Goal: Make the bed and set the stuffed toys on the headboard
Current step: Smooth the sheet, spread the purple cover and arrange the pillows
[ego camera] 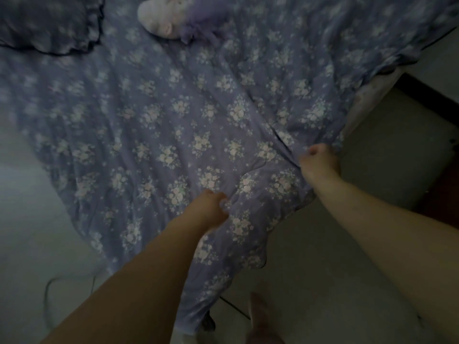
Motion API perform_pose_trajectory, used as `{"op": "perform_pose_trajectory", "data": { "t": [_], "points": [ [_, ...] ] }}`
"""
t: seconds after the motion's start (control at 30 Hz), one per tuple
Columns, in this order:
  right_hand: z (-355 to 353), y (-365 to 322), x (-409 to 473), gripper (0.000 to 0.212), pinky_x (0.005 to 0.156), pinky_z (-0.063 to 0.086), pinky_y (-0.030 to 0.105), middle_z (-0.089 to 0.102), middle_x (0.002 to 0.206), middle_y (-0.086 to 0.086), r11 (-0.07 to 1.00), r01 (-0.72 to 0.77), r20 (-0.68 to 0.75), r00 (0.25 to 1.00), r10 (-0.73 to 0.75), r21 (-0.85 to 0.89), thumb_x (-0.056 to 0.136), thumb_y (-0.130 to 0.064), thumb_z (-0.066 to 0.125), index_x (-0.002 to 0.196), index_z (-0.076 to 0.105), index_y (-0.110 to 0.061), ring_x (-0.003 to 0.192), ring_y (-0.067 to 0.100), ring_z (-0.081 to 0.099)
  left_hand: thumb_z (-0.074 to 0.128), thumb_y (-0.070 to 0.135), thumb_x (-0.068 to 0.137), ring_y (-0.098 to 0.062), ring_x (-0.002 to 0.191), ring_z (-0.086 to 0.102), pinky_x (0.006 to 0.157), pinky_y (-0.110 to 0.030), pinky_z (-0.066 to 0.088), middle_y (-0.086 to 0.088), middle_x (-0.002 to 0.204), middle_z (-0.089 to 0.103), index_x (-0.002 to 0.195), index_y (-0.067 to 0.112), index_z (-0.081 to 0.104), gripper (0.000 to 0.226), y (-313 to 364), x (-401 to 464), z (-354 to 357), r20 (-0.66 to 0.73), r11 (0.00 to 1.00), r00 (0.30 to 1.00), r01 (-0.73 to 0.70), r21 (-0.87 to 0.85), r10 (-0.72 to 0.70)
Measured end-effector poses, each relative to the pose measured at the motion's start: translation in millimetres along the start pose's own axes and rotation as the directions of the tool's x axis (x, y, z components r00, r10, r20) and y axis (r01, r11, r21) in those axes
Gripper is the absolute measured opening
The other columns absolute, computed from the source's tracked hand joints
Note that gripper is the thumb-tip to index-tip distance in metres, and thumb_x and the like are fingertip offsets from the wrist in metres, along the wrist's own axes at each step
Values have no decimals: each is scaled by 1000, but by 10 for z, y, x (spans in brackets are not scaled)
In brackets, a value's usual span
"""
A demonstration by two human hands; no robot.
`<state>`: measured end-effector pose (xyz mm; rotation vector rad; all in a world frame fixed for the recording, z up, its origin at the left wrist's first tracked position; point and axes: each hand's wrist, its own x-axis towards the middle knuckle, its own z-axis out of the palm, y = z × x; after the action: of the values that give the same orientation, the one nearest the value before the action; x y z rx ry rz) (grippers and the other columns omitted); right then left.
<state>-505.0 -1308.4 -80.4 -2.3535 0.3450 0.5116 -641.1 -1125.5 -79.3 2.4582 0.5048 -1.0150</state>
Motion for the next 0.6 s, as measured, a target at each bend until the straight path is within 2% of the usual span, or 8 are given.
{"op": "perform_pose_trajectory", "data": {
  "t": [0.1,0.17,0.23,0.3,0.33,0.43,0.6],
  "points": [
    [118,-235,-239,22,79,38,27,53,104,6,999,51,43,998,-50,-20,93,-18,51,114,53,-13,101,30,54,51,25,95,-27,129,41,104,-29,33,-10,144,36,138,17,43,45,-119,-191,-177,-40,999,999,-12,-37,11],
    [188,-360,-397,22,76,40,29,50,100,4,997,65,124,990,-60,-38,94,-20,50,114,53,-14,100,30,56,51,24,94,-26,129,40,103,-27,33,-11,143,37,137,16,45,44,-178,-315,-247,-55,998,999,0,-61,-3],
    [371,-611,-663,8,67,41,30,55,95,9,992,100,263,962,-76,-80,93,-17,50,94,56,-12,81,27,56,53,24,93,-28,128,42,103,-29,34,-13,143,36,137,17,45,45,-395,-535,-356,-73,992,996,43,-116,-52],
    [518,-863,-875,21,68,45,32,56,85,11,981,156,384,918,-100,-118,93,-16,51,72,51,-14,75,24,52,54,25,92,-31,127,44,103,-32,36,-15,143,37,137,15,46,46,-538,-682,-434,-93,985,994,38,-169,-54],
    [652,-1039,-1036,25,66,45,32,56,79,9,976,173,438,894,-98,-134,93,-16,51,69,49,-16,73,23,52,54,25,92,-31,127,44,103,-33,36,-15,144,37,137,15,45,47,-692,-820,-497,-103,980,993,32,-195,-53],
    [877,-1451,-1483,18,56,38,28,53,72,7,978,169,513,854,-84,-122,96,-15,50,79,52,-8,73,23,53,52,25,94,-31,129,41,104,-35,35,-14,147,31,140,13,40,49,-995,-1081,-594,-125,972,992,3,-237,-34],
    [1463,-2091,-2226,24,54,36,26,52,71,8,977,195,539,834,-119,-87,95,-13,49,72,51,-8,70,22,53,51,22,95,-31,127,43,101,-36,38,-15,146,32,142,11,37,50,-1687,-1514,-791,-108,957,994,-21,-288,-11]
  ]
}}
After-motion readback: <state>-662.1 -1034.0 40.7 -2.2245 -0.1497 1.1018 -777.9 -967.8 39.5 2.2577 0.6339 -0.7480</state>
